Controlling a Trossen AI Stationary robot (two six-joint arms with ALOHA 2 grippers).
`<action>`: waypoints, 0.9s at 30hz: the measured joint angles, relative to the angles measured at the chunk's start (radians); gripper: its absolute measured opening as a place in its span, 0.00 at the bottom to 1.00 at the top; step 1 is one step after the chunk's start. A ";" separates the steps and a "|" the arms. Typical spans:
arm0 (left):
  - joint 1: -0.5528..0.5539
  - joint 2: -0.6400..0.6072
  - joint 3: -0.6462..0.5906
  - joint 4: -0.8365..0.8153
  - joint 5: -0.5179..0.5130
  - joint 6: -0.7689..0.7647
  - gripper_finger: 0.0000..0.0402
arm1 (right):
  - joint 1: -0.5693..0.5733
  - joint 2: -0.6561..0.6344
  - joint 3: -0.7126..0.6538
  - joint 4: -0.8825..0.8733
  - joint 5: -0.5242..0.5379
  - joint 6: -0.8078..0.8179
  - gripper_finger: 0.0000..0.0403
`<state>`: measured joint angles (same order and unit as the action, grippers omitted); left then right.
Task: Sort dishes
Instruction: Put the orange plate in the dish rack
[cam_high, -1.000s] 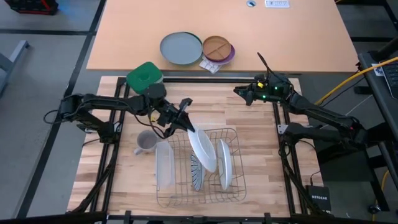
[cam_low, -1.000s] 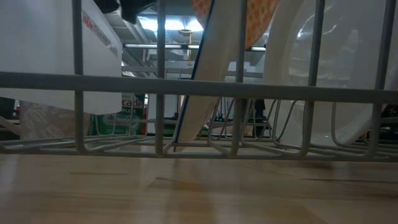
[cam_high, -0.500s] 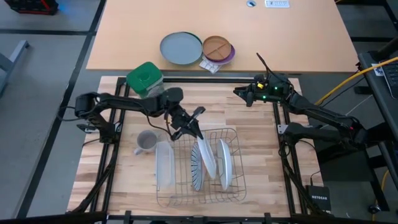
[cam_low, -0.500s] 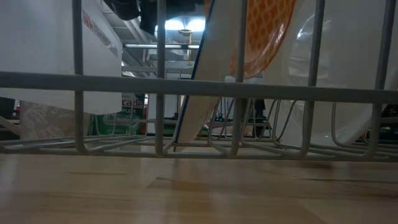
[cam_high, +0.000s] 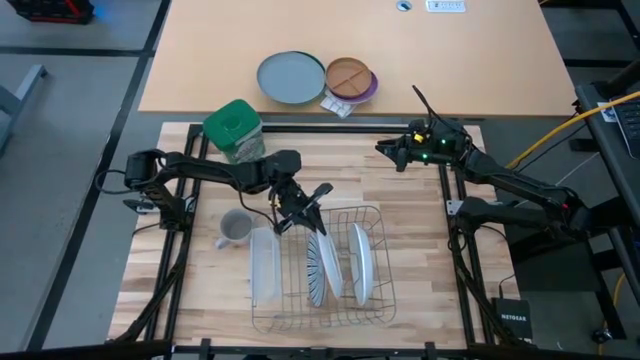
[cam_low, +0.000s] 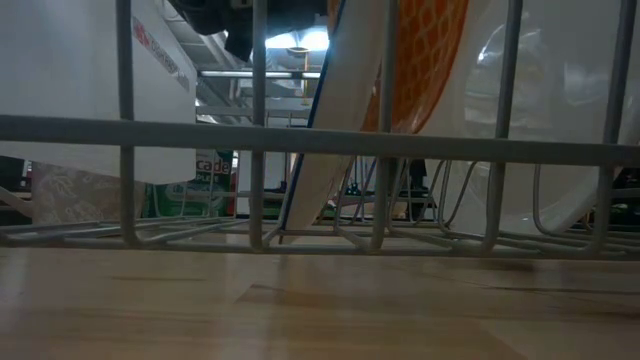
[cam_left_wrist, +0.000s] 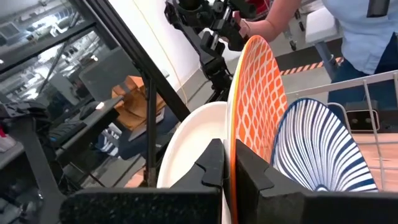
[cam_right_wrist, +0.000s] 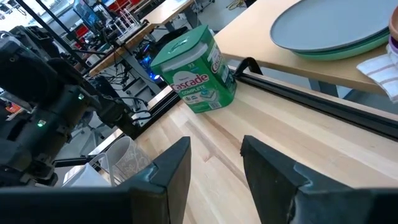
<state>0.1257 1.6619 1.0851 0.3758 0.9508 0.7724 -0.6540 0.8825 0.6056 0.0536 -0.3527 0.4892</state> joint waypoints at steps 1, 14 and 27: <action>0.000 0.000 0.000 -0.003 0.000 -0.002 0.00 | 0.000 0.000 0.000 0.000 0.000 0.000 0.37; 0.000 0.083 0.000 0.001 0.000 0.004 0.00 | 0.000 0.000 0.000 -0.002 0.000 -0.001 0.37; -0.029 0.089 0.000 -0.004 -0.085 -0.010 0.05 | 0.000 0.000 0.001 -0.003 -0.001 -0.001 0.37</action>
<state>0.0970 1.7504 1.0855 0.3715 0.8658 0.7620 -0.6540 0.8825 0.6064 0.0509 -0.3534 0.4885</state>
